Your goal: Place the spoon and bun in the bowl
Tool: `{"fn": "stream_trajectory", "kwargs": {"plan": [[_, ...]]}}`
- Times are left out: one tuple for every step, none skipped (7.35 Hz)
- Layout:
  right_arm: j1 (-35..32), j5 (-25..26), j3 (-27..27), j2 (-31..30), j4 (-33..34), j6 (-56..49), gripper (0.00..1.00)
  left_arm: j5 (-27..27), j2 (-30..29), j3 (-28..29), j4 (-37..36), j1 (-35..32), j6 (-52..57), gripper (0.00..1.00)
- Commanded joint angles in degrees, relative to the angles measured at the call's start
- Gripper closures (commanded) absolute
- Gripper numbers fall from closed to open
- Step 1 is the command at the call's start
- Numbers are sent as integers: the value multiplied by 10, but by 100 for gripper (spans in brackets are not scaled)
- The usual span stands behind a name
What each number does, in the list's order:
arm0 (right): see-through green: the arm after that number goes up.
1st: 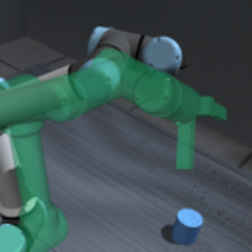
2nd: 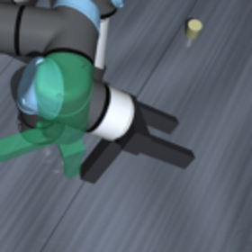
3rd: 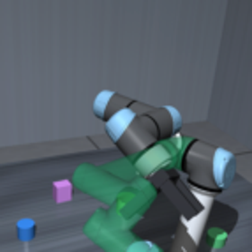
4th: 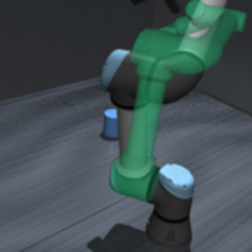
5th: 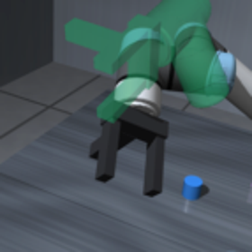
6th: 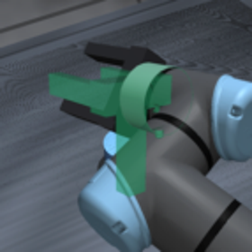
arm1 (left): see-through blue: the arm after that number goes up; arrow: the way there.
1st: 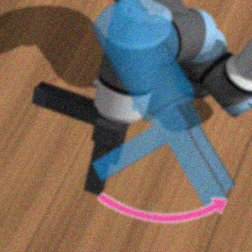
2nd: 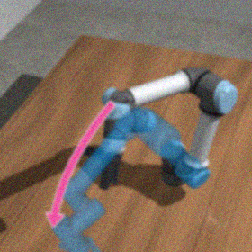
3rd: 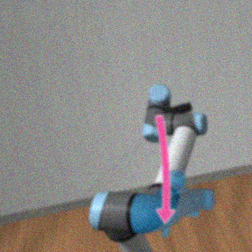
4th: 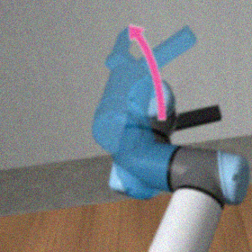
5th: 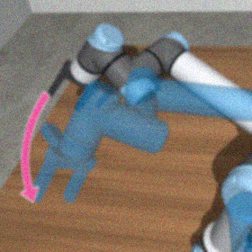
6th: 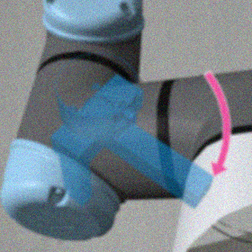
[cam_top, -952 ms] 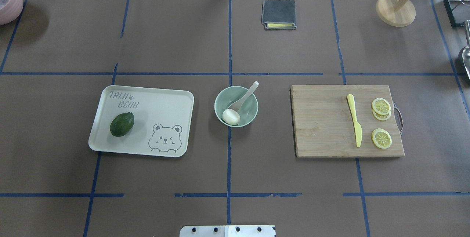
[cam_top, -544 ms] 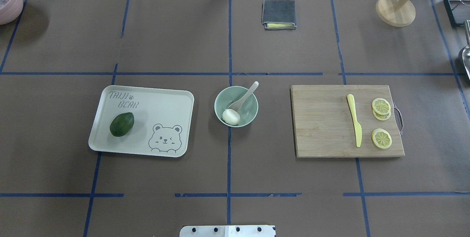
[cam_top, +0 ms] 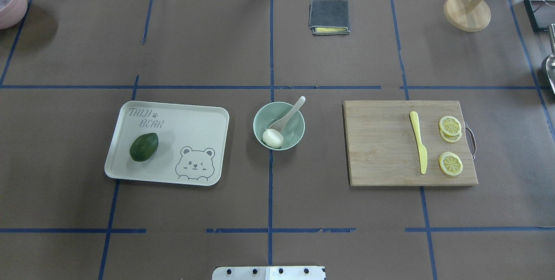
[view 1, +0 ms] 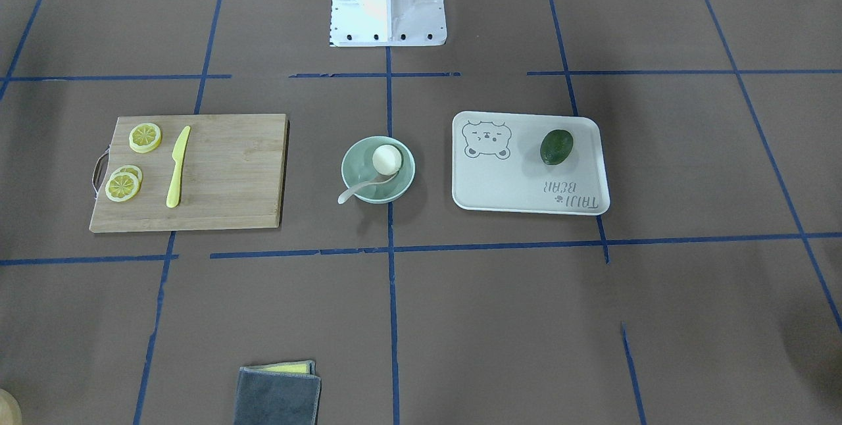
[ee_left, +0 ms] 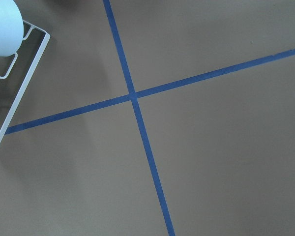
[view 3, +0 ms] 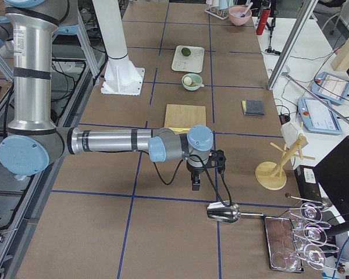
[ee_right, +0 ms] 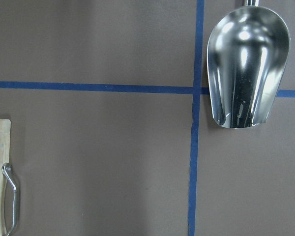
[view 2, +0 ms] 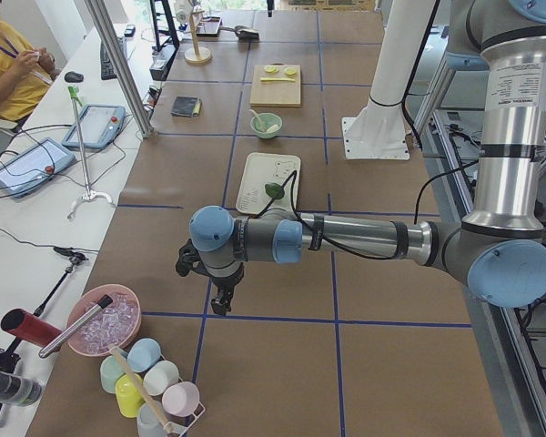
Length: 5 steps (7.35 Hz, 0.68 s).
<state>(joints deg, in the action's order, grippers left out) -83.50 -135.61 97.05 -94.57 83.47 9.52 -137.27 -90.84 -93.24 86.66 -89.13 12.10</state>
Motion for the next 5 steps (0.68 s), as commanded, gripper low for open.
{"fn": "stream_trajectory", "kwargs": {"plan": [[0,1,1,1,-1,0,0,1,-5,7,2,-1,-26,0],[0,1,1,1,-1,0,0,1,0,17,25,-1,-26,0],[0,1,1,2,-1,-1,0,2,2,19,49,-1,-27,0],[1,0,1,2,-1,-1,0,2,1,18,50,-1,-27,0],[1,1,1,3,-1,-1,0,3,-2,16,49,-1,-28,0]]}}
